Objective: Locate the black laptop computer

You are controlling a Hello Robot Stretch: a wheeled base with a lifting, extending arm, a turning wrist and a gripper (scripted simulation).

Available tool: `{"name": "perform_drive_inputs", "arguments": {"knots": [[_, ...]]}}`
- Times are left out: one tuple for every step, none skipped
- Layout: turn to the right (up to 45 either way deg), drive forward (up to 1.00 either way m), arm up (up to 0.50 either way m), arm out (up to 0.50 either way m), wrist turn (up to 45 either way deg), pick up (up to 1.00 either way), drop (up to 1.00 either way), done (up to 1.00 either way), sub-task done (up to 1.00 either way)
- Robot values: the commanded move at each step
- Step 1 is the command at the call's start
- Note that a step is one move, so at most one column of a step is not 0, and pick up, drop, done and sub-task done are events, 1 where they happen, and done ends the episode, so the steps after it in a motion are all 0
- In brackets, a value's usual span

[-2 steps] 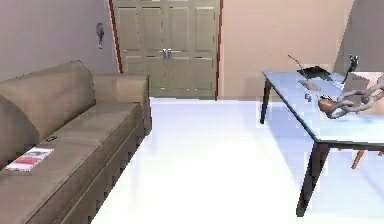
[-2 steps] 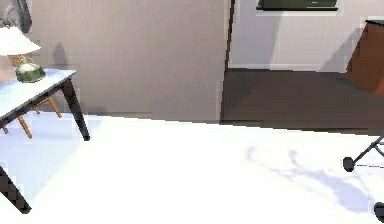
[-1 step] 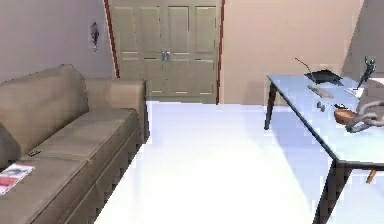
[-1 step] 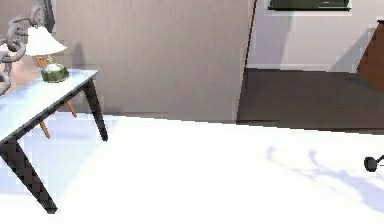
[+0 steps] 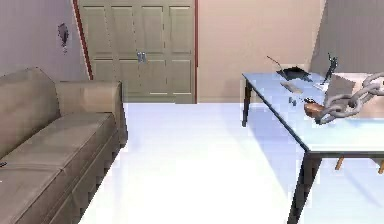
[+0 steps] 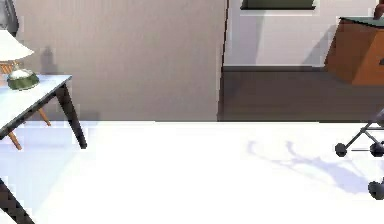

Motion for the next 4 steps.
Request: {"name": "perform_drive_inputs", "arguments": {"knots": [[0.0, 1.00, 0.00, 0.00, 0.0, 0.00, 0.00, 0.00, 0.00], [0.0, 0.90, 0.00, 0.00, 0.0, 0.00, 0.00, 0.00, 0.00], [45.0, 0.00, 0.00, 0.00, 0.0, 0.00, 0.00, 0.00, 0.00], [12.0, 0.00, 0.00, 0.00, 0.0, 0.00, 0.00, 0.00, 0.00]]}}
